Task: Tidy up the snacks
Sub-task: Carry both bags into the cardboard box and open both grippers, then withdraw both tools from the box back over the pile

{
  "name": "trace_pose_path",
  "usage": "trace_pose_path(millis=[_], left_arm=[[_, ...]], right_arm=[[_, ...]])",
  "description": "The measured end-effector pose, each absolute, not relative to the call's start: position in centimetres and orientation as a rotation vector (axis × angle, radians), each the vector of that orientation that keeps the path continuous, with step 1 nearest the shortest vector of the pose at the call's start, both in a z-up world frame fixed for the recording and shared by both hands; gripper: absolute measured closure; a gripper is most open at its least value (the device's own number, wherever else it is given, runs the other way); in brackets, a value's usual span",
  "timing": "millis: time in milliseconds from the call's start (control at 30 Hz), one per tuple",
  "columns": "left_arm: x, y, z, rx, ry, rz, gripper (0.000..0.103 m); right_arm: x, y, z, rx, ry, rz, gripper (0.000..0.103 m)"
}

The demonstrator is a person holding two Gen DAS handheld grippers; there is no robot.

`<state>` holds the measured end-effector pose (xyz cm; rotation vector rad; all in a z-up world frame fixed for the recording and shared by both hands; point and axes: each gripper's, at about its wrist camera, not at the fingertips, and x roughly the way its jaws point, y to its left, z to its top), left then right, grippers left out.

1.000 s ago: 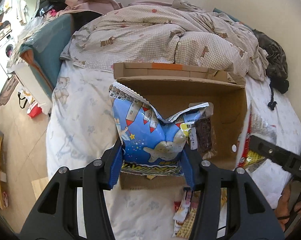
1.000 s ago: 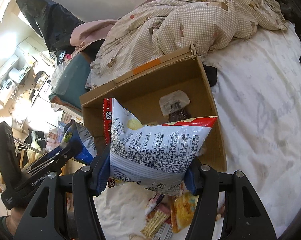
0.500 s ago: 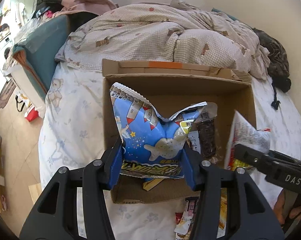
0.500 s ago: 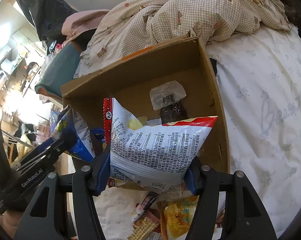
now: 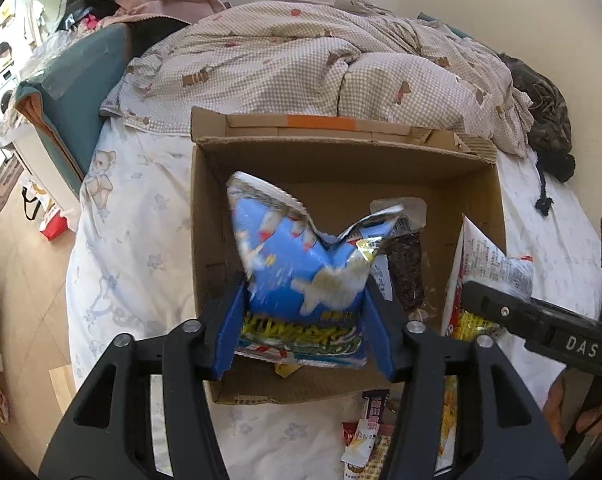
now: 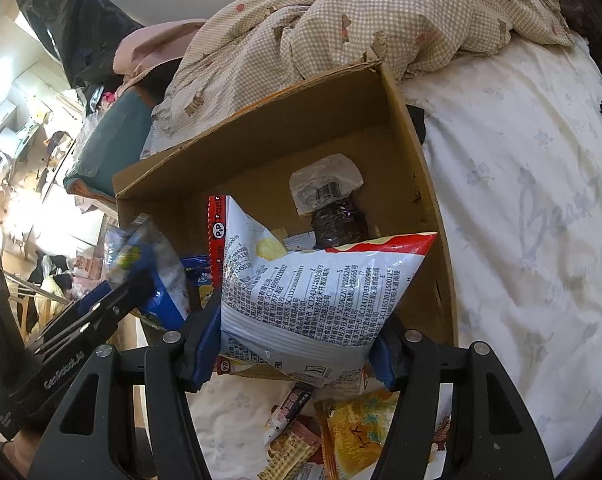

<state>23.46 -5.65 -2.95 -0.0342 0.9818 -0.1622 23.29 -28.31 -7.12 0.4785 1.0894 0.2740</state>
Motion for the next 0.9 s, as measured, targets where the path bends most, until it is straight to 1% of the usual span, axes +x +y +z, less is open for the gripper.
trace_pose_path(millis=[33, 67, 100, 167, 433, 733, 800, 900], left_arm=[[23.4, -5.6, -2.9, -0.043, 0.981, -0.168, 0.037], [23.3, -5.5, -2.7, -0.053, 0.974, -0.168, 0.026], [23.3, -5.3, -2.4, -0.068, 0.957, -0.159, 0.017], [23.3, -5.1, -2.1, -0.084, 0.947, -0.159, 0.007], [23.3, -4.5, -2.1, -0.109, 0.959, -0.165, 0.007], [22.9, -4.6, -2.1, -0.097, 0.962, -0.165, 0.007], [22.8, -4.4, -2.1, -0.103, 0.964, -0.156, 0.007], [22.7, -4.0, -2.0, -0.116, 0.962, -0.147, 0.007]], right_arm=[[23.3, -28.3, -7.2, 0.484, 1.091, 0.276, 0.032], [23.4, -28.4, -7.1, 0.480, 1.087, 0.268, 0.026], [23.4, -28.4, -7.0, 0.472, 1.078, 0.253, 0.023], [23.3, -28.7, -6.8, 0.468, 1.059, 0.232, 0.016], [23.3, -30.1, -6.9, 0.526, 1.056, 0.203, 0.016], [23.1, -28.7, -6.2, 0.485, 1.061, 0.277, 0.016], [23.1, -28.4, -6.6, 0.546, 1.089, 0.352, 0.016], [23.3, -27.6, -8.2, 0.661, 1.186, 0.490, 0.016]])
